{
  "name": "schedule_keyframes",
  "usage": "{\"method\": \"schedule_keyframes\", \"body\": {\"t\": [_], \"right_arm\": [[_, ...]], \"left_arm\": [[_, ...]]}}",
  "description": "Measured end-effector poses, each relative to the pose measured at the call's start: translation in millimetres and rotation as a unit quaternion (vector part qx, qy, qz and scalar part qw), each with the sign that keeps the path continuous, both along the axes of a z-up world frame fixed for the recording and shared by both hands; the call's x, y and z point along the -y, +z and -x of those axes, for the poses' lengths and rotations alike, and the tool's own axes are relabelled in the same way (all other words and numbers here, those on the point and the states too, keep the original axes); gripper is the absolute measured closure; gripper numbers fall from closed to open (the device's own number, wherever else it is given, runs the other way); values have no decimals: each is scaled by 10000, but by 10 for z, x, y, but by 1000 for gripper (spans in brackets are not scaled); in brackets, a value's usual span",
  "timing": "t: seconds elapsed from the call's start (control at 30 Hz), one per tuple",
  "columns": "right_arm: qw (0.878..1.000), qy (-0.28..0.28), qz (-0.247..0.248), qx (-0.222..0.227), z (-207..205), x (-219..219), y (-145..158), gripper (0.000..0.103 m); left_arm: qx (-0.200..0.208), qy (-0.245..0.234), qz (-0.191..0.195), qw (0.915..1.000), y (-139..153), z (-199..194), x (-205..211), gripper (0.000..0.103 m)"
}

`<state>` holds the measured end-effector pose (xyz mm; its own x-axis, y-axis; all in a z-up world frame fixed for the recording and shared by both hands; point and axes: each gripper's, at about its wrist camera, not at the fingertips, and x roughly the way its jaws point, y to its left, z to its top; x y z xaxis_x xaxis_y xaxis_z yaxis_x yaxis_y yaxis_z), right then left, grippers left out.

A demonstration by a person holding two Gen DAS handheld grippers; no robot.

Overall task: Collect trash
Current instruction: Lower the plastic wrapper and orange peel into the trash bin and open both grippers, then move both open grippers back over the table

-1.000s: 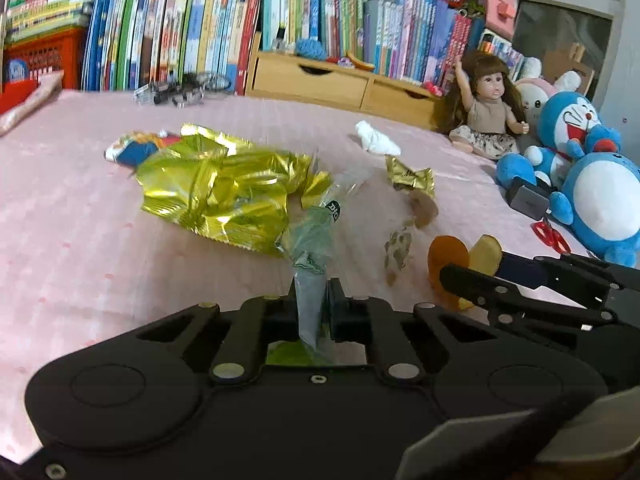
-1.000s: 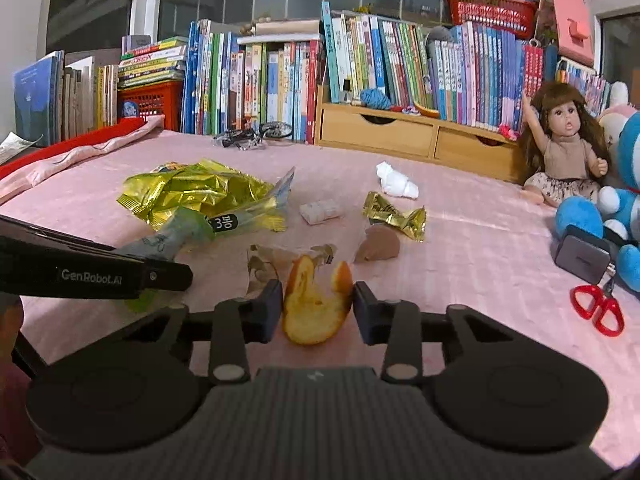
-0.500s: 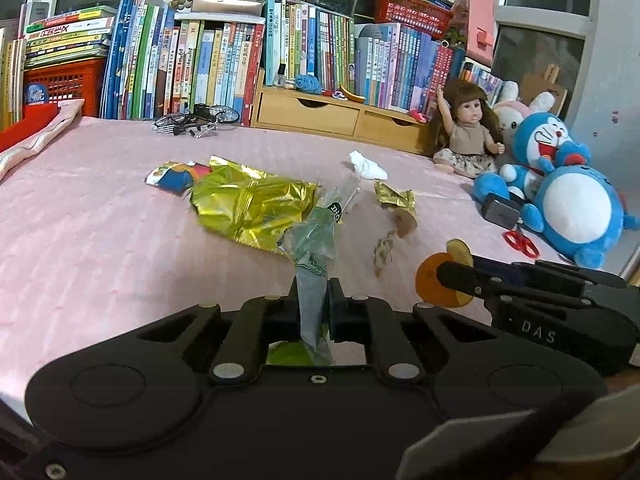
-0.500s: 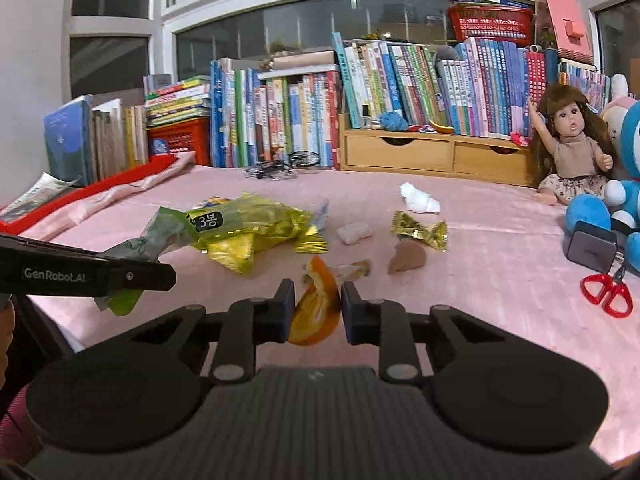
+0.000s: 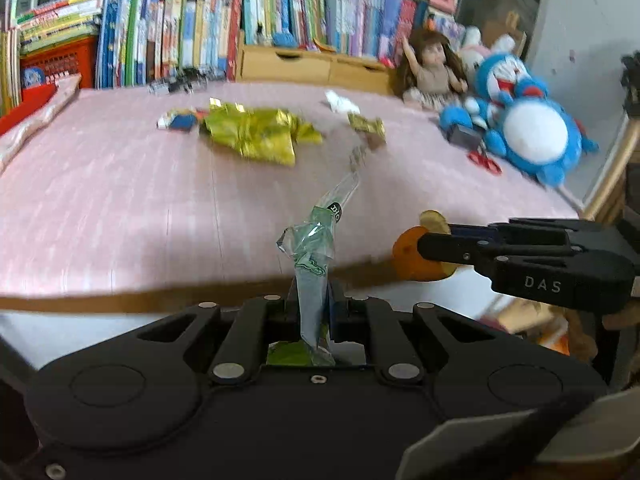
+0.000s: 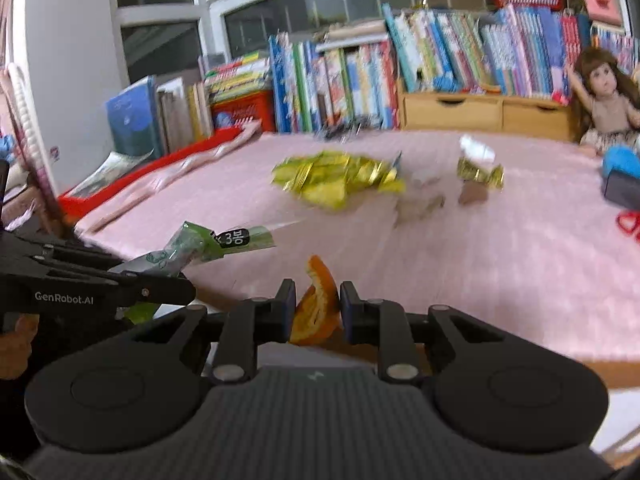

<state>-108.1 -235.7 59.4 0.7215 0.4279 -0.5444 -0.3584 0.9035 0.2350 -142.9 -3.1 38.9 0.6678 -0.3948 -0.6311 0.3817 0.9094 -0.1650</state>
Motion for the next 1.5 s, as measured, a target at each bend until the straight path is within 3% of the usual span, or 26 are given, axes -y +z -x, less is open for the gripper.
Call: {"method": "schedule_keyframes", "body": {"t": [0.2,0.4,0.63,0.9,1.27,1.33,1.4,1.5], "right_arm": [[9978,33,-104,-661,162,-76,-271,75],[9931,-110,-35,-1168,173,-172,-691,75],[9866,-173,-16,-1623,112,-257,-1056,75],[9807,-277,19,-1934,35,-302,-1278,75],[9780,-270,-12,-2070,11,-350,-1274,70],[9778,-267,-22,-2076,15,-346,-1273,63],[9777,-299,-31,-2080,-3,-346,-1273,55],[9779,-322,-100,-2062,0,-328,-1264,43]], "left_arm": [[-698,-113,-34,9975,-279,219,-20,92],[-1390,122,-311,9897,-714,167,32,92],[-1991,365,-568,9776,-1120,47,10,92],[-2704,461,-676,9593,-1434,-29,-24,90],[-2894,522,-836,9521,-1512,-70,13,83],[-2873,535,-859,9525,-1505,-65,12,77],[-2829,581,-881,9533,-1496,-66,23,62],[-2722,604,-936,9558,-1449,-58,26,55]]}}
